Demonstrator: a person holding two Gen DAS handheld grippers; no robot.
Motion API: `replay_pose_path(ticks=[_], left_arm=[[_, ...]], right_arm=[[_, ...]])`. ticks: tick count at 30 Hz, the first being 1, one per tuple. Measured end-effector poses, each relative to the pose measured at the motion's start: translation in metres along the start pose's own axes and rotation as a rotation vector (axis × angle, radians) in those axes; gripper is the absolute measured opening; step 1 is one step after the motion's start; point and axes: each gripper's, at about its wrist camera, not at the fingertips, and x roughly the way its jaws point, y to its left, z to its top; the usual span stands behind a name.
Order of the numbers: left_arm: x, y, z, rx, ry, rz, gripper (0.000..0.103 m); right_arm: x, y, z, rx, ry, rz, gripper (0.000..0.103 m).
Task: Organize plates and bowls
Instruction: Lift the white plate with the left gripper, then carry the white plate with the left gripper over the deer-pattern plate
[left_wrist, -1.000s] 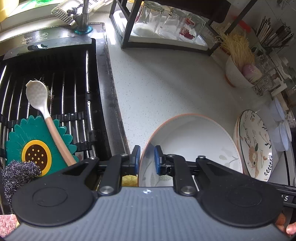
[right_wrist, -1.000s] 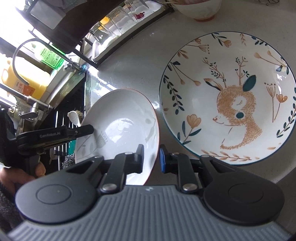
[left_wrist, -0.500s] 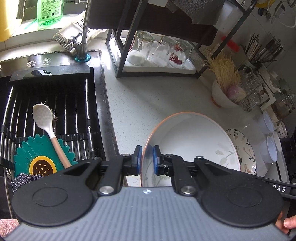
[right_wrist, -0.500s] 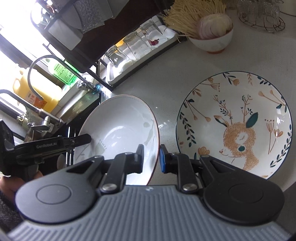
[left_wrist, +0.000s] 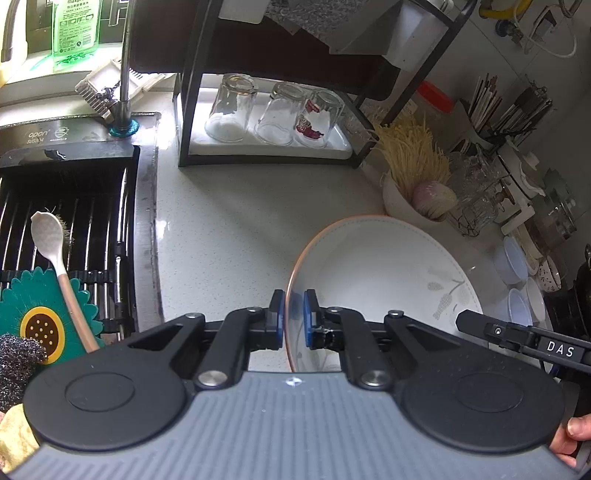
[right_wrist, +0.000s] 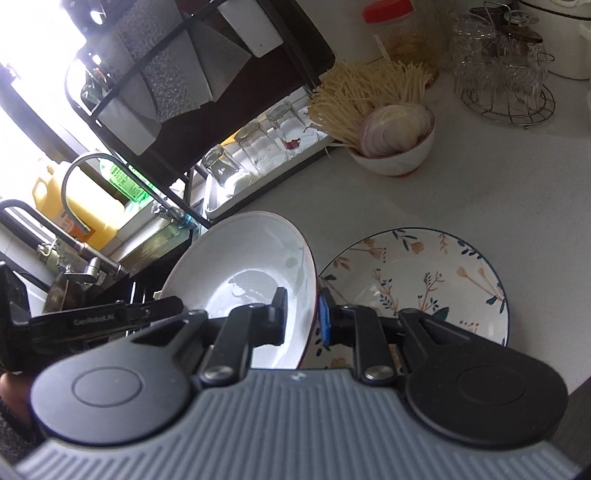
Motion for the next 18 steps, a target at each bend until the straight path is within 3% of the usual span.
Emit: replay_pose_path(ticks=[8, 18], left_arm=[[0.023, -0.037, 0.003, 0.013, 0.001, -0.012, 0.012], [0.060, -0.060, -0.009, -0.003, 0.070, -0.027, 0.012]], right_arm=[[-0.011, -0.024, 0.015, -0.050, -0.022, -0.047, 0.021], [-0.014, -0.060, 0.017, -0.021, -0.015, -0.088, 0.021]])
